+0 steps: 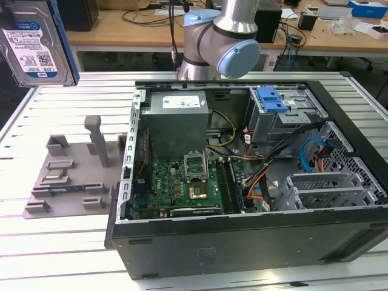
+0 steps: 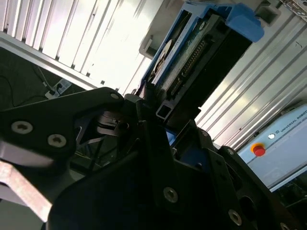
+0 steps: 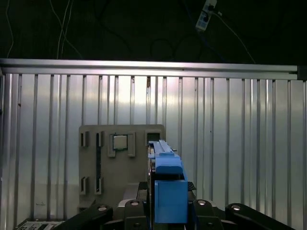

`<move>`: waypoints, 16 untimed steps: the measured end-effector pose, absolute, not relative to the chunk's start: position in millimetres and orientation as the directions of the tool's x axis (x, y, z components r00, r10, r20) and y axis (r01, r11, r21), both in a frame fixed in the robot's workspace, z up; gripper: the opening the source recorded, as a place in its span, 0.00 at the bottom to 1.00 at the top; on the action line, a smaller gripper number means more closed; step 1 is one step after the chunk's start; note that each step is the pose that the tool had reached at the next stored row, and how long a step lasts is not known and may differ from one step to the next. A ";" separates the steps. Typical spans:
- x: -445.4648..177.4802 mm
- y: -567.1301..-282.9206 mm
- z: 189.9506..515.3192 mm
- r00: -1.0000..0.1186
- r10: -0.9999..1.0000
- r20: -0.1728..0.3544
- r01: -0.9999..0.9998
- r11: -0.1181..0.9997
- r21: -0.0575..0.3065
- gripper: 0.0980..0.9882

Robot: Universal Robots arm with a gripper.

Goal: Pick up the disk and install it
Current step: 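Pick up the disk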

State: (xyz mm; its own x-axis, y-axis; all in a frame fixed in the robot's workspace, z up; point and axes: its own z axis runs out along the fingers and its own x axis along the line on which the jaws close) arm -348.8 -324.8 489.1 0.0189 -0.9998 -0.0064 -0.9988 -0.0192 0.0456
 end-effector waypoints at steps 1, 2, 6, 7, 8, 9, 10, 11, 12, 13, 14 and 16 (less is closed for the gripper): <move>-348.9 -324.8 490.7 0.019 -1.000 -0.006 -0.999 -0.019 0.046 0.30; -348.8 -324.8 492.7 0.019 -1.000 -0.006 -0.999 -0.019 0.046 0.30; -348.8 -324.8 502.8 0.019 -1.000 -0.006 -0.999 -0.019 0.046 0.30; -348.8 -324.7 504.4 0.019 -1.000 -0.006 -0.999 -0.019 0.046 0.30; -348.8 -324.7 506.0 0.019 -1.000 -0.006 -0.999 -0.019 0.046 0.30; -348.8 -324.7 508.3 0.019 -1.000 -0.006 -0.999 -0.019 0.046 0.30; -348.8 -324.7 510.0 0.019 -1.000 -0.006 -0.999 -0.019 0.046 0.30; -348.8 -324.7 512.4 0.019 -1.000 -0.006 -0.999 -0.019 0.046 0.30; -348.8 -324.6 514.4 0.019 -1.000 -0.006 -0.999 -0.019 0.046 0.30; -348.8 -324.6 517.6 0.019 -1.000 -0.006 -0.999 -0.019 0.046 0.30; -348.8 -324.6 519.0 0.019 -1.000 -0.006 -0.999 -0.019 0.046 0.30; -348.8 -324.6 519.3 0.019 -1.000 -0.006 -0.999 -0.019 0.045 0.30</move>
